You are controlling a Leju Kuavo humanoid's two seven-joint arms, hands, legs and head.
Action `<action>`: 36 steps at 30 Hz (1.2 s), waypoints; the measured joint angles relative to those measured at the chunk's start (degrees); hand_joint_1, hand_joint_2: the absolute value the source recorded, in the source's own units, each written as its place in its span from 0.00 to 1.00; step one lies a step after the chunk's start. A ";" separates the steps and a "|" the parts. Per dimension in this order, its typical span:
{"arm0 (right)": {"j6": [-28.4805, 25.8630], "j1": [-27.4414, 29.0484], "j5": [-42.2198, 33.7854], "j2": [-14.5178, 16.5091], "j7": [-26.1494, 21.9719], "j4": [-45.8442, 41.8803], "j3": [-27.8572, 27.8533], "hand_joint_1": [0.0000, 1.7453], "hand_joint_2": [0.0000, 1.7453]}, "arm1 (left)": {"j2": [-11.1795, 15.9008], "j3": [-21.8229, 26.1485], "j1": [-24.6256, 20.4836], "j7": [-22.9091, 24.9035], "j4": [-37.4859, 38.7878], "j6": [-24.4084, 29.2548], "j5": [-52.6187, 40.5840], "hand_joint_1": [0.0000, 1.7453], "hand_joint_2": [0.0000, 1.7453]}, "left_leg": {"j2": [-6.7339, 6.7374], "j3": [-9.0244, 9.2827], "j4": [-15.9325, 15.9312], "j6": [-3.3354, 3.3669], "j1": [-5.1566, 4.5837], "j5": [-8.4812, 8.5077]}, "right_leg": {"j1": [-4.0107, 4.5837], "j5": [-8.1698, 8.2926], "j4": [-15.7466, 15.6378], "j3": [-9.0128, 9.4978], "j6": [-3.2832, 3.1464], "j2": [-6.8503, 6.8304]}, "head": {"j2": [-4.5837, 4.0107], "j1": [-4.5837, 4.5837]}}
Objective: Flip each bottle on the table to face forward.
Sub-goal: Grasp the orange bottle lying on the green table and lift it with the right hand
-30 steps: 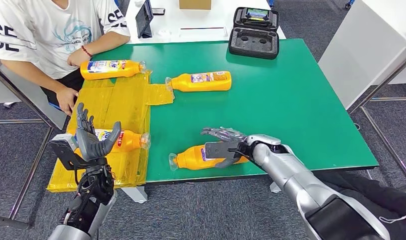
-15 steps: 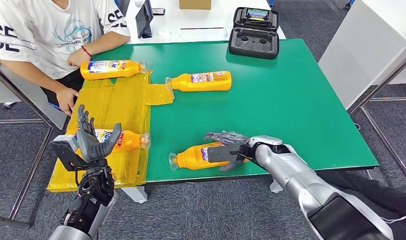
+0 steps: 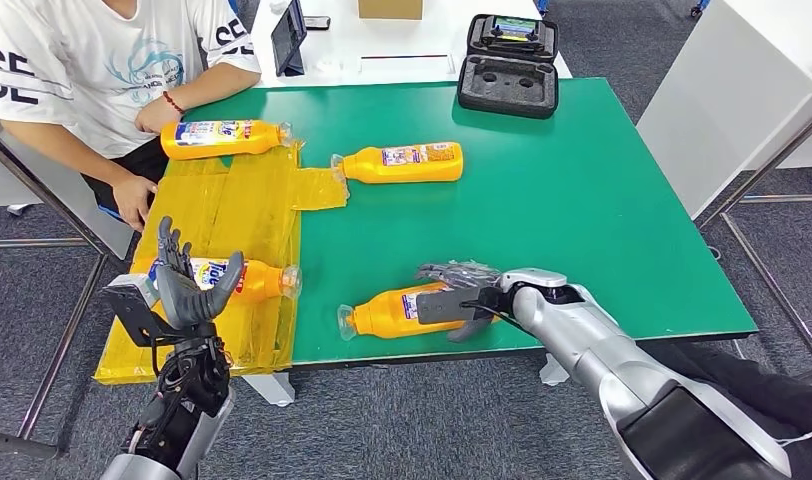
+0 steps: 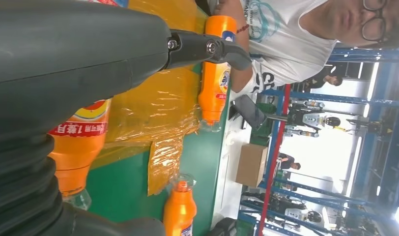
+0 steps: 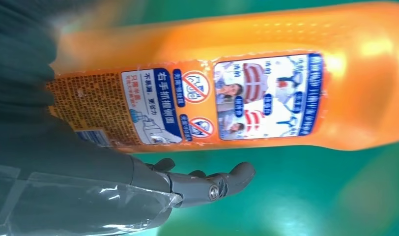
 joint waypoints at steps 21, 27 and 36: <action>-6.02 -3.67 7.03 2.85 4.87 4.90 8.11 1.00 1.00 | 0.00 1.45 2.84 0.00 0.08 0.02 1.44 0.00 1.00 | 0.00 0.00 0.00 0.00 0.00 0.00 | 0.02 0.00 0.01 -0.01 0.00 0.00 | 0.00 -0.01; -7.93 -3.72 6.08 3.13 4.73 5.44 8.47 1.00 1.00 | -0.09 1.45 2.85 0.00 0.07 -0.42 0.73 0.00 1.00 | 0.01 0.00 0.00 0.00 0.00 0.00 | 0.01 0.00 0.00 -0.03 0.00 0.01 | 0.00 0.00; -8.75 -3.55 4.97 3.11 4.10 5.79 8.48 1.00 1.00 | -0.14 1.45 2.82 0.00 0.07 -0.82 0.72 0.00 1.00 | 0.02 0.00 0.00 0.00 0.00 0.00 | 0.01 0.00 0.00 -0.04 0.00 0.01 | 0.00 0.00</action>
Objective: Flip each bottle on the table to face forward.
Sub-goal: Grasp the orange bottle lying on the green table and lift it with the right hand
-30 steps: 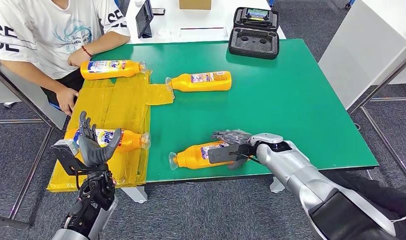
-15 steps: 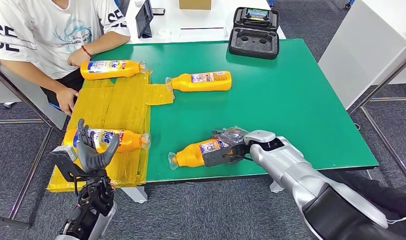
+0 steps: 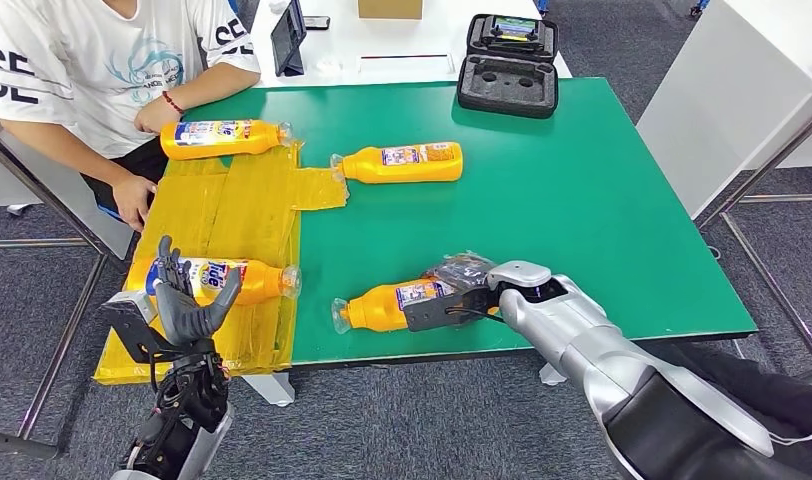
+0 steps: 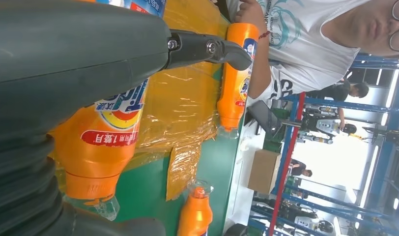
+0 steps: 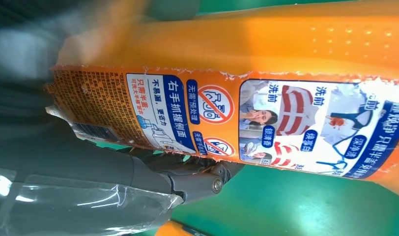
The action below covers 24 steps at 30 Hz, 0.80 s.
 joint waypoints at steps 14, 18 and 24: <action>-17.51 6.18 -13.31 -0.13 -7.96 -4.97 -13.85 1.00 1.00 | -0.36 1.63 1.56 0.00 -2.78 -0.50 1.31 0.00 1.00 | 0.00 -0.03 0.00 0.00 0.00 -0.01 | 0.00 0.00 0.00 -0.01 0.00 -0.01 | 0.00 0.00; -17.53 6.98 -13.36 -0.13 -7.98 -5.80 -15.47 1.00 1.00 | -0.39 2.00 1.82 0.00 -3.20 -0.50 1.32 0.00 1.00 | 0.00 -0.03 0.00 0.00 0.00 -0.01 | 0.00 0.00 0.00 -0.01 0.00 -0.01 | 0.00 0.01; -21.33 9.16 -15.31 -0.13 -11.18 -8.53 -18.32 1.00 1.00 | -0.41 2.75 2.56 0.00 -4.63 -2.11 2.53 0.00 1.00 | -0.01 -0.04 0.00 0.00 0.00 -0.01 | 0.00 0.00 0.00 -0.02 0.00 -0.01 | 0.00 0.00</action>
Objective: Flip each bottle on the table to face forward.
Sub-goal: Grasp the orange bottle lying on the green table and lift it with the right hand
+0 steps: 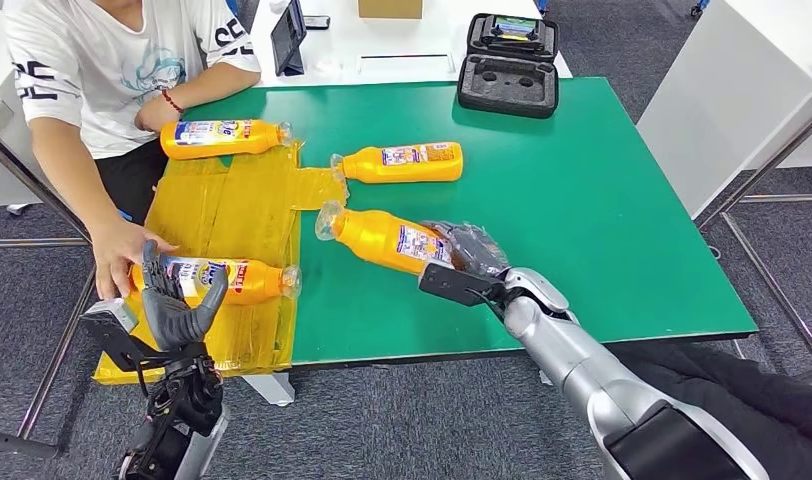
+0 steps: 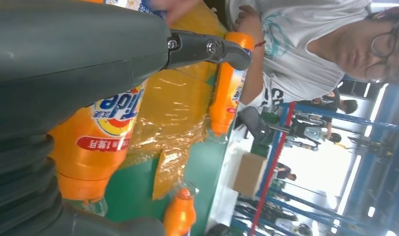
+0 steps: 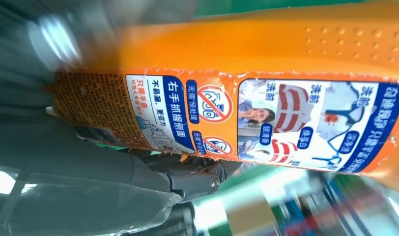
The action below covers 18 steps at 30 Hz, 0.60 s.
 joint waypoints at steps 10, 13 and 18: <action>-3.48 10.56 -1.23 0.43 -5.25 -15.11 -9.88 1.00 1.00 | 0.02 -0.37 0.38 0.14 -1.41 -6.15 5.04 0.00 1.00 | -0.01 -0.07 0.00 -0.01 0.00 -0.03 | 0.00 -0.02 -0.02 -0.12 0.00 -0.01 | 0.00 0.00; -0.24 13.31 -2.98 0.99 -7.62 -17.32 -11.02 1.00 1.00 | -0.01 -3.82 0.36 1.34 -1.61 -8.64 4.06 0.00 1.00 | -0.02 -0.07 0.00 -0.01 0.00 -0.03 | 0.00 -0.01 -0.02 -0.12 0.00 -0.01 | 0.00 0.01; 0.98 19.35 -4.42 2.85 -8.26 -22.37 -11.06 1.00 1.00 | -0.60 -12.63 -0.70 4.37 -1.77 -12.40 2.66 0.00 1.00 | -0.02 -0.12 0.00 -0.01 -0.02 -0.04 | -0.02 -0.02 -0.02 -0.15 0.00 -0.01 | 0.00 0.01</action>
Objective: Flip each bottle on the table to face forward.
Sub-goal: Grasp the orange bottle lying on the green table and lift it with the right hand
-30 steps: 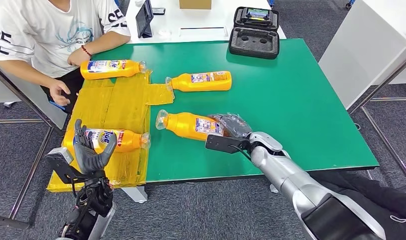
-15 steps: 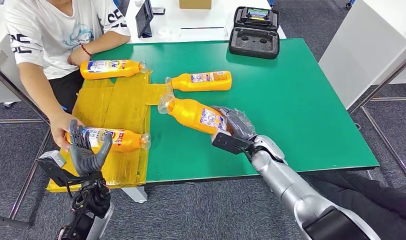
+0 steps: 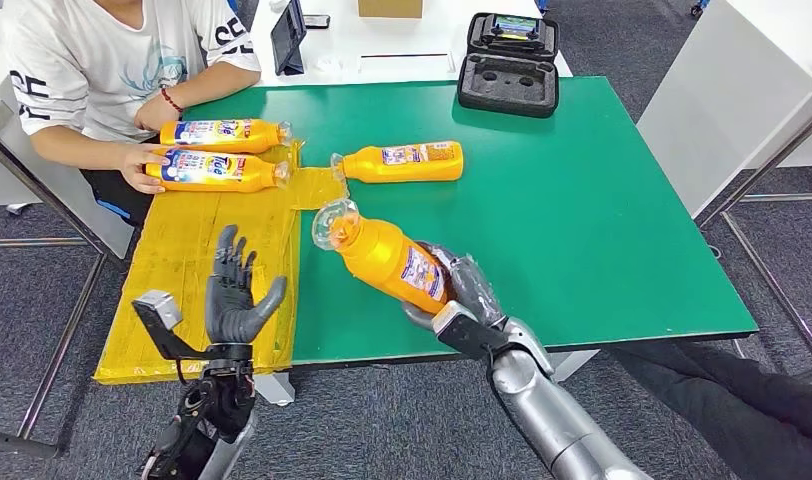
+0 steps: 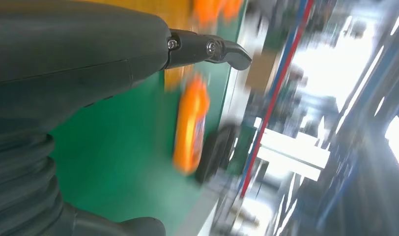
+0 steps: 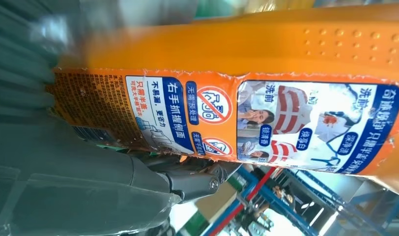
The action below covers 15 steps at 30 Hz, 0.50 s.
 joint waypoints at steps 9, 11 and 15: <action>4.10 7.63 4.56 3.44 0.36 -6.05 -1.14 1.00 1.00 | 0.22 -10.86 -0.82 -0.74 -1.00 -3.19 -0.69 0.00 1.00 | 0.03 -0.02 -0.01 -0.02 0.01 -0.06 | 0.04 -0.01 0.00 -0.05 -0.01 0.01 | 0.00 -0.01; 4.66 8.61 4.98 3.65 0.40 -6.97 -1.88 1.00 1.00 | 0.72 -12.25 -0.44 -1.19 -2.03 -3.20 -1.58 0.00 1.00 | 0.03 -0.02 -0.01 -0.02 0.01 -0.06 | 0.06 -0.01 0.00 -0.04 -0.01 0.01 | 0.00 -0.02; 5.09 9.56 5.26 3.92 0.57 -8.06 -2.96 1.00 1.00 | 1.53 -14.01 0.26 -1.32 -3.46 -3.45 -2.15 0.00 1.00 | 0.04 -0.02 -0.01 -0.02 0.01 -0.06 | 0.05 -0.01 0.00 -0.04 -0.01 0.02 | 0.00 -0.01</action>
